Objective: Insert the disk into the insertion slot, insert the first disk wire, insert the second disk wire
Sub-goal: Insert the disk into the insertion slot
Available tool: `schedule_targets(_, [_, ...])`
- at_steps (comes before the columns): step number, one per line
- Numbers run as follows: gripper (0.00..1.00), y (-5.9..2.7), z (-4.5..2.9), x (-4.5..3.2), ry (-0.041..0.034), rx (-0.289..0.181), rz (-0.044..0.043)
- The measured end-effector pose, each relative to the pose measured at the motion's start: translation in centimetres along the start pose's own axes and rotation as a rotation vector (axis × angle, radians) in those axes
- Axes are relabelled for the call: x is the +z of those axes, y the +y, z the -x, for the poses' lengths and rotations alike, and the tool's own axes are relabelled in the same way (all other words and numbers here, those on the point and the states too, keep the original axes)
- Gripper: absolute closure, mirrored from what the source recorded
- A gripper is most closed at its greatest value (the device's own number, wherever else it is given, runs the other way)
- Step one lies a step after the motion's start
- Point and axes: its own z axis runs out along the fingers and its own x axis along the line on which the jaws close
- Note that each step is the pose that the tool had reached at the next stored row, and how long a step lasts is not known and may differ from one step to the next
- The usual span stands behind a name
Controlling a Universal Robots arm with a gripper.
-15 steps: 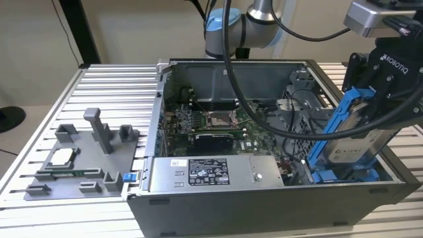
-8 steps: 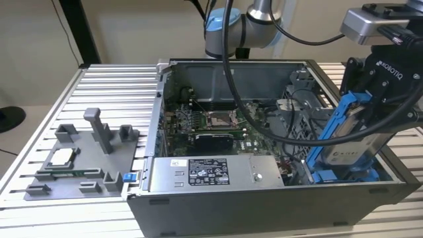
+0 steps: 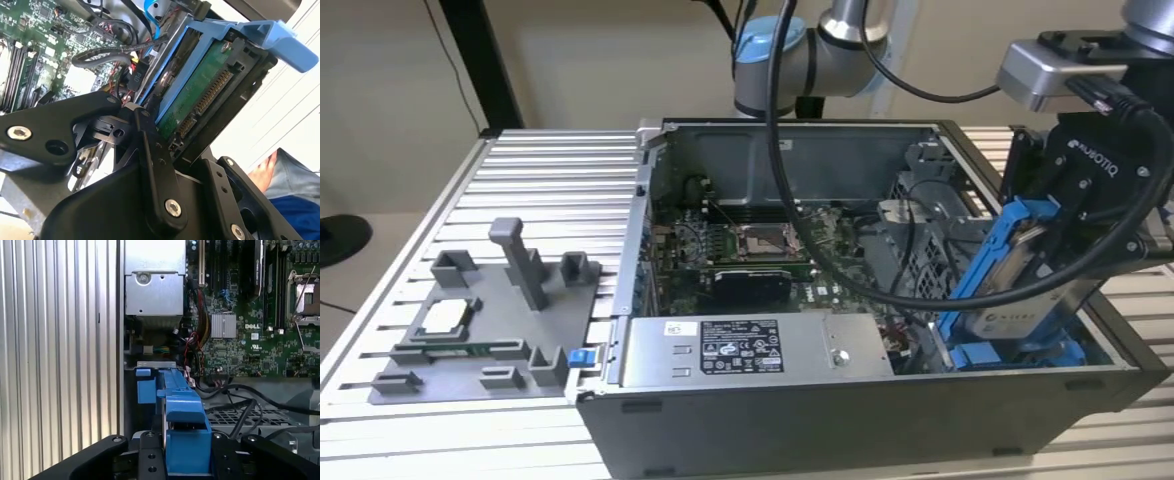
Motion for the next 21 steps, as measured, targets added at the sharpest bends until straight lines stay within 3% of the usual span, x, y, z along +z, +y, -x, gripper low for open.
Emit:
schedule_targets(6, [1.0,-0.03,0.06,0.93,-0.0001,0.0,0.0])
schedule_targets(14, [1.0,-0.04,0.06,1.01,0.0,0.0,0.0])
schedule_targets(21, [1.0,-0.08,0.06,2.2,-0.0001,0.0,0.0])
